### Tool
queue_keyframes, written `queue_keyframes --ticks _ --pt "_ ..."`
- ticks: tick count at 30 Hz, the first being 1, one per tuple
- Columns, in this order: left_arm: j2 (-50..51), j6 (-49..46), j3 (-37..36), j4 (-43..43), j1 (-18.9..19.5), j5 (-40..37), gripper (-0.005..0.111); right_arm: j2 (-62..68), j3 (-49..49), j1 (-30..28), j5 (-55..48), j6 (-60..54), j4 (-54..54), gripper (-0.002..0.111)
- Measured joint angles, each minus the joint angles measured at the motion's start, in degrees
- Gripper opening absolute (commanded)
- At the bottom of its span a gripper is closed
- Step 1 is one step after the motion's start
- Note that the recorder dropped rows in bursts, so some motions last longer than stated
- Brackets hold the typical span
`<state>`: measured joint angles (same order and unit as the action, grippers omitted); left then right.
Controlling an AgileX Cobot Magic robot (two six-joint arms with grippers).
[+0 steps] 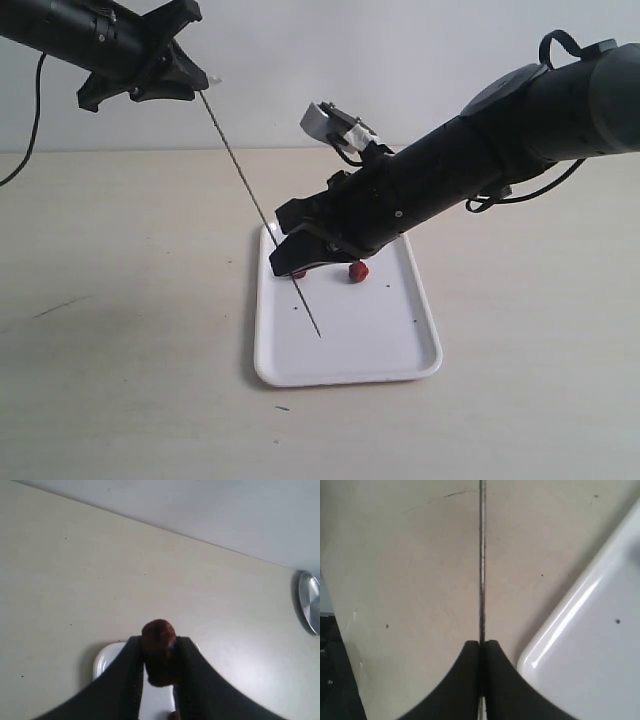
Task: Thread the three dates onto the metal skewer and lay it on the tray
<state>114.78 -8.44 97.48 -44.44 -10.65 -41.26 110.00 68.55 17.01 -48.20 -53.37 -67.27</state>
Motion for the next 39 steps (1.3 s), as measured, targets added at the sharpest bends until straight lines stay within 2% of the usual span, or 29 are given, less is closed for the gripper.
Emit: queue_keyframes --ticks 16,24,39 --pt "0.00 0.00 0.00 -0.59 0.00 -0.36 0.022 0.00 1.57 0.00 0.90 0.68 0.62 0.000" --pt "0.00 0.00 0.00 -0.59 0.00 -0.36 0.022 0.49 2.76 0.24 0.35 6.13 7.33 0.000" --pt "0.00 -1.09 0.00 0.11 0.00 -0.23 0.022 2.86 3.39 0.24 0.24 6.30 7.81 0.000"
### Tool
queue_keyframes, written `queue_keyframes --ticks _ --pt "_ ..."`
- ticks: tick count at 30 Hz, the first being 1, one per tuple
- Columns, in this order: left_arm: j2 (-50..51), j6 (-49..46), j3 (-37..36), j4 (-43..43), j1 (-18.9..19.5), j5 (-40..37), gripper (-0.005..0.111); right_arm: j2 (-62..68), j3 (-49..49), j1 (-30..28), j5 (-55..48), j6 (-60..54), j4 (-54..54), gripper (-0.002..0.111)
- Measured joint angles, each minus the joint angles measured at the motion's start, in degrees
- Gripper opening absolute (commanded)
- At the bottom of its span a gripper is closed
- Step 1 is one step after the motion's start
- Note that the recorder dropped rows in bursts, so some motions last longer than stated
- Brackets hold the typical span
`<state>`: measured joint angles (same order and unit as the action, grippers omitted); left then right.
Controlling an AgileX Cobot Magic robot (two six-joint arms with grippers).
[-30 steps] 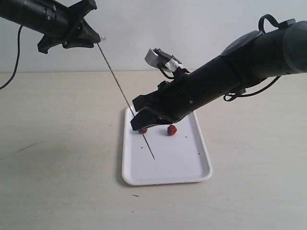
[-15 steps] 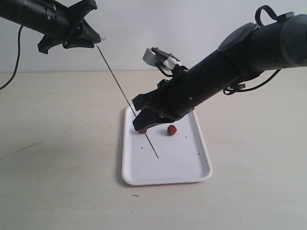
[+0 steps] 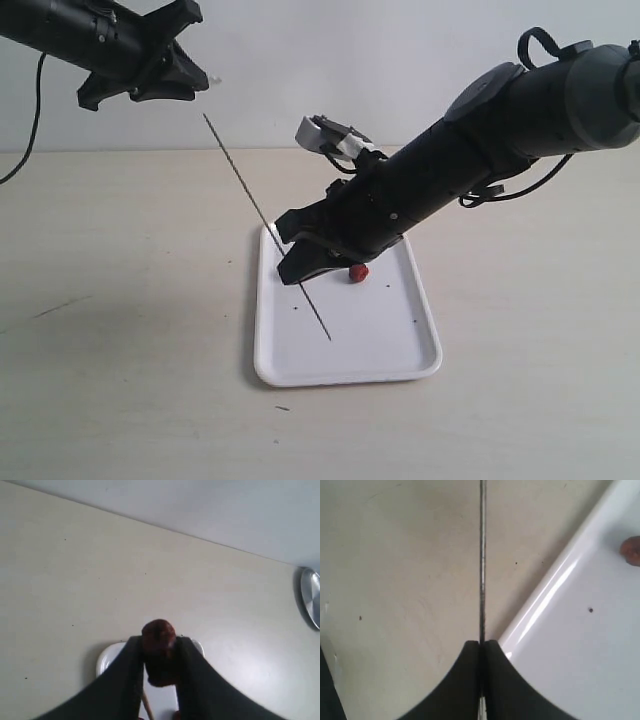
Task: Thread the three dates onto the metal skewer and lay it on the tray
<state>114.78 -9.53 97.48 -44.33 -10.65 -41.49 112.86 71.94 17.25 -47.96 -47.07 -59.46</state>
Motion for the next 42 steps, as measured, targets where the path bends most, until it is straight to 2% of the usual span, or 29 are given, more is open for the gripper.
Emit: queue_keyframes --ticks 14,42 --pt "0.00 -0.09 0.00 0.99 -0.43 0.40 0.022 0.00 0.11 0.00 -0.09 -4.29 -4.38 0.000" --pt "0.00 -0.35 0.00 2.91 -0.65 1.17 0.022 0.00 0.11 0.00 -1.21 -5.90 -5.57 0.000"
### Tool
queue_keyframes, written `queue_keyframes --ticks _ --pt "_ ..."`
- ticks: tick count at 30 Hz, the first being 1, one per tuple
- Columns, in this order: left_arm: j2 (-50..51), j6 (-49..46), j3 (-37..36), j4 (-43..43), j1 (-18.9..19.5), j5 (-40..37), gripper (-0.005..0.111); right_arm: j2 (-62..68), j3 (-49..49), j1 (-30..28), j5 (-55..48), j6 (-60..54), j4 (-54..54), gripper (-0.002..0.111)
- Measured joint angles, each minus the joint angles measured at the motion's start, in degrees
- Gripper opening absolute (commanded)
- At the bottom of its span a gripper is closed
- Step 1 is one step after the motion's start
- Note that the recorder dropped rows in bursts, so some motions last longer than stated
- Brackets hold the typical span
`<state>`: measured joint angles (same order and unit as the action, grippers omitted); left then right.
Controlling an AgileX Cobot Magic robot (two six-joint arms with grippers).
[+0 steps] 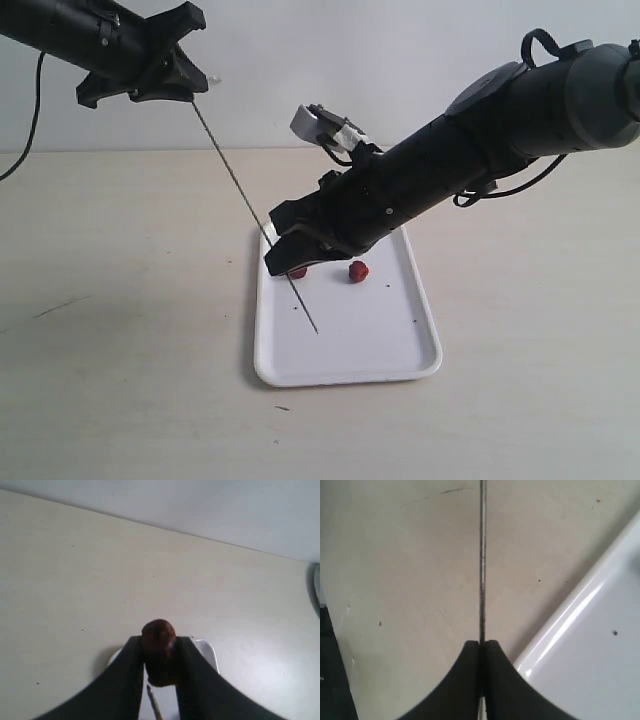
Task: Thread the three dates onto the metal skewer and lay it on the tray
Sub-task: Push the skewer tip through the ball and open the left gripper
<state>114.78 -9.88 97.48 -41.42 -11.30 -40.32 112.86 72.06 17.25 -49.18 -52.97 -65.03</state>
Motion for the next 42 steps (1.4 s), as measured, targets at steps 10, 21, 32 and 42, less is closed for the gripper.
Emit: queue_keyframes --ticks 10,21,32,42 --pt "0.00 0.00 0.00 2.46 0.00 0.12 0.022 0.00 0.00 0.00 0.25 0.00 0.48 0.000" --pt "0.00 0.00 0.00 1.58 0.00 -0.25 0.022 0.00 0.00 0.00 2.60 -1.33 -1.59 0.000" --pt "0.00 0.00 0.00 -1.94 0.00 -2.24 0.022 0.00 0.44 0.00 3.50 -2.83 -3.85 0.000" --pt "0.00 0.00 0.00 -2.07 -2.08 -2.62 0.022 1.52 7.19 0.00 3.72 1.62 -3.98 0.000"
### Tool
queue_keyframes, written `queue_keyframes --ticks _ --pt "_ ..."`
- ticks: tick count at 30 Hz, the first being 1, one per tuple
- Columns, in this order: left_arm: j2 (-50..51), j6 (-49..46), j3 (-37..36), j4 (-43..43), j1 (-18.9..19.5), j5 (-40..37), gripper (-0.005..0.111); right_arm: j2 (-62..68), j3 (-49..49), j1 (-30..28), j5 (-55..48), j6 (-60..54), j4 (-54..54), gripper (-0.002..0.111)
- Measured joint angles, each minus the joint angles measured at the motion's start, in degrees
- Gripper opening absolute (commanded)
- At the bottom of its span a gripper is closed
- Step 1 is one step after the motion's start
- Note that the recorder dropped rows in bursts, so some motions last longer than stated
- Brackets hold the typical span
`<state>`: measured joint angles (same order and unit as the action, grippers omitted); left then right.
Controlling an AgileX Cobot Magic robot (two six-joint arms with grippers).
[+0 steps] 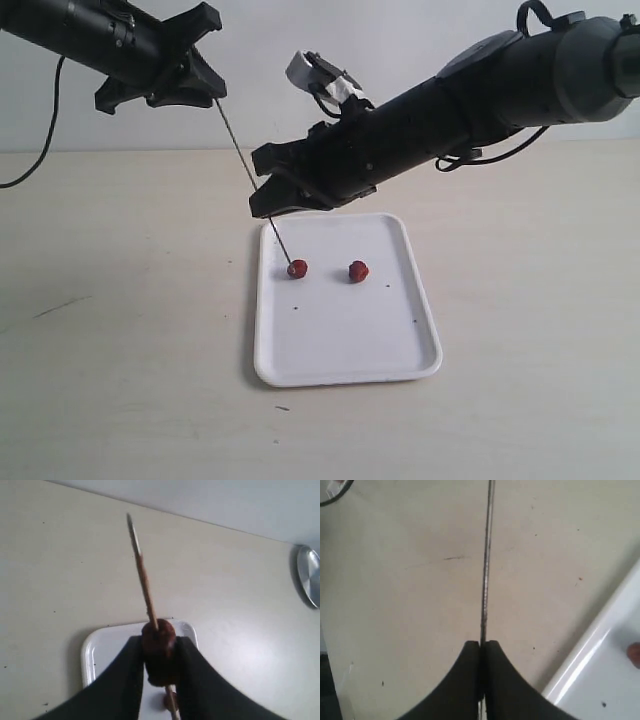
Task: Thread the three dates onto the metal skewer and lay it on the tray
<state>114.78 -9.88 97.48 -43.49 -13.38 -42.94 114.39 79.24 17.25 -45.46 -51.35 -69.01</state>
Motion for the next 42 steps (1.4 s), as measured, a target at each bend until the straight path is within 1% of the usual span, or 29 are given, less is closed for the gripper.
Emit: queue_keyframes --ticks 5,12,14,15,17,19,28,37,40,42 --pt "0.00 0.00 0.00 -0.10 -1.59 0.11 0.022 3.34 4.64 0.00 0.36 1.17 -1.90 0.000" --pt "0.00 -0.21 0.00 0.67 -1.61 0.85 0.023 4.04 7.65 0.00 1.79 1.27 -3.05 0.000" --pt "0.00 -0.21 0.00 0.77 -1.61 0.95 0.030 4.04 7.65 0.00 2.24 1.27 -3.17 0.000" --pt "0.00 -0.21 0.00 0.87 -1.61 0.95 0.040 4.04 7.65 0.00 2.39 1.27 -3.17 0.000" --pt "0.00 -0.74 0.00 0.87 -1.61 0.61 0.051 4.04 7.78 0.00 2.50 1.27 -3.25 0.000" --pt "0.00 -1.16 0.00 0.87 -1.82 0.06 0.056 4.04 7.88 0.00 2.63 1.16 -3.40 0.000" --pt "0.00 -1.97 0.00 0.99 -2.07 -0.86 0.056 4.04 8.12 0.00 3.58 0.93 -3.86 0.000" --pt "0.10 -3.39 0.00 1.18 -2.07 -1.64 0.056 4.04 8.12 0.00 7.92 0.93 -3.99 0.000" --pt "0.10 -4.54 0.00 1.18 -1.94 -1.76 0.056 4.04 8.12 0.00 10.54 2.92 -1.23 0.000" --pt "-0.25 -5.86 0.00 1.18 -1.55 -1.76 0.056 4.04 8.12 0.00 12.69 5.78 2.97 0.000"
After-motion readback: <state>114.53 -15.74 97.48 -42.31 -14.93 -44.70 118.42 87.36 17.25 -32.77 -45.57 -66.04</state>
